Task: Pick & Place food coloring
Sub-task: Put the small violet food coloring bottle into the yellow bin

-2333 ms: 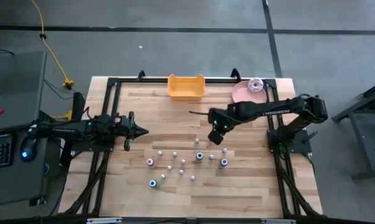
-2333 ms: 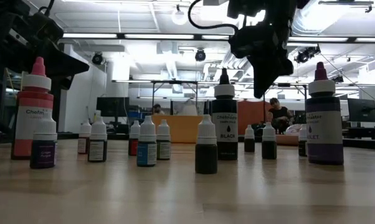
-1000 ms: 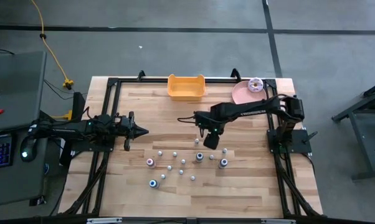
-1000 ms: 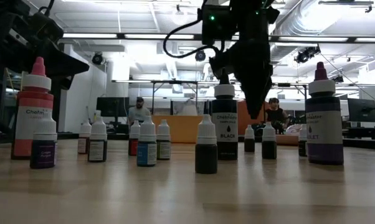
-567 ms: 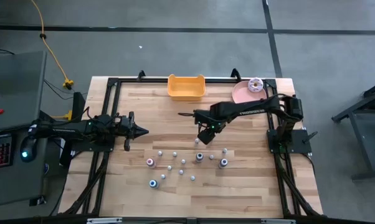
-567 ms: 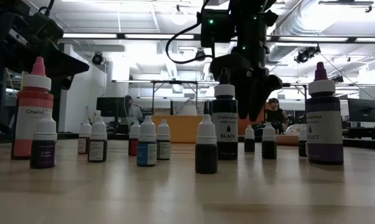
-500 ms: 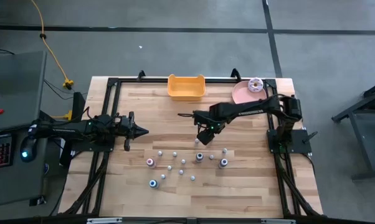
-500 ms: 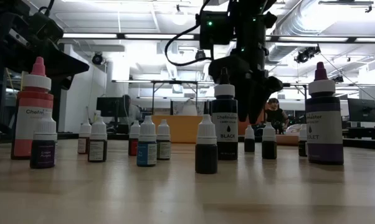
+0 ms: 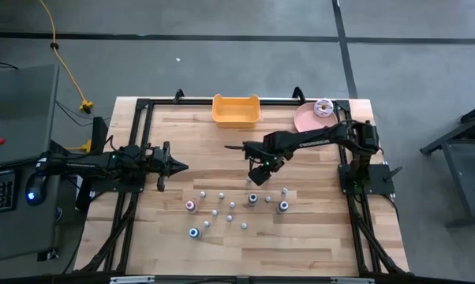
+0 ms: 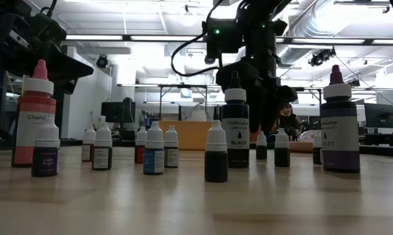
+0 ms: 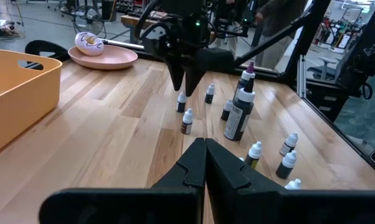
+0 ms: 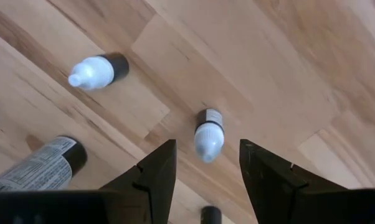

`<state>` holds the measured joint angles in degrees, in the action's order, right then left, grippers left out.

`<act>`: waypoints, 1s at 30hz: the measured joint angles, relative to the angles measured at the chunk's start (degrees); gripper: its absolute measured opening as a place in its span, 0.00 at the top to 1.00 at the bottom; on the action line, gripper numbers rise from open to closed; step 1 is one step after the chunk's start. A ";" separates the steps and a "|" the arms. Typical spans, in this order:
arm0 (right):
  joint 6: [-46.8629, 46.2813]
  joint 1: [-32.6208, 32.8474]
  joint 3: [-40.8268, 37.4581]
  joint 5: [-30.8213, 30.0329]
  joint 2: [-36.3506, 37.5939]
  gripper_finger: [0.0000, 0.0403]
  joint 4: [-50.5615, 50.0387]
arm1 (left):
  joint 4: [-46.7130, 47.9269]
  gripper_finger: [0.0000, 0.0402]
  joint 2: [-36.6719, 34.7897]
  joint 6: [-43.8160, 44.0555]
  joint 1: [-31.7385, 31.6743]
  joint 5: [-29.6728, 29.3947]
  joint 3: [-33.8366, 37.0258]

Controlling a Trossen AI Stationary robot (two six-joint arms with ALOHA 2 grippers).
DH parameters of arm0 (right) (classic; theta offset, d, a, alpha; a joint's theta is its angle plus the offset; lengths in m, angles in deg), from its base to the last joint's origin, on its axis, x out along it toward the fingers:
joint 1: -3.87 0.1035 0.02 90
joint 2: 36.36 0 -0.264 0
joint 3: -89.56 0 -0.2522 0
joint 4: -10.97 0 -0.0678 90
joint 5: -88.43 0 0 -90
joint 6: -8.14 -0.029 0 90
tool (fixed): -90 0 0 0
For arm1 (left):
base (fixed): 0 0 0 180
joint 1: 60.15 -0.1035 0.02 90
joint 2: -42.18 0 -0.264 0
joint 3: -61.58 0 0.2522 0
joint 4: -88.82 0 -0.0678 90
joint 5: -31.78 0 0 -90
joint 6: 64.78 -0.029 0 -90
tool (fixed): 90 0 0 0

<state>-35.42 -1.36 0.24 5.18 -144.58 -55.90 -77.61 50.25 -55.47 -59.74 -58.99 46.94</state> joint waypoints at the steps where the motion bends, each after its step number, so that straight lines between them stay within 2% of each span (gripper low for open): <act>1: 0.01 0.02 -0.12 0.14 -0.19 0.59 0.16 | 0.00 1.00 -0.02 0.01 0.00 0.00 0.01; 10: -0.02 0.02 -2.75 0.65 -0.34 0.59 2.87 | 0.00 1.00 -0.02 0.01 0.00 -0.02 -0.01; 30: 1.12 -0.02 -2.78 -0.41 -0.34 0.59 4.08 | 0.00 1.00 -0.02 0.01 0.00 -0.06 -0.01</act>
<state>-34.30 -1.39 -2.55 4.78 -144.92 -51.82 -77.61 50.24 -55.46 -59.75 -59.06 46.93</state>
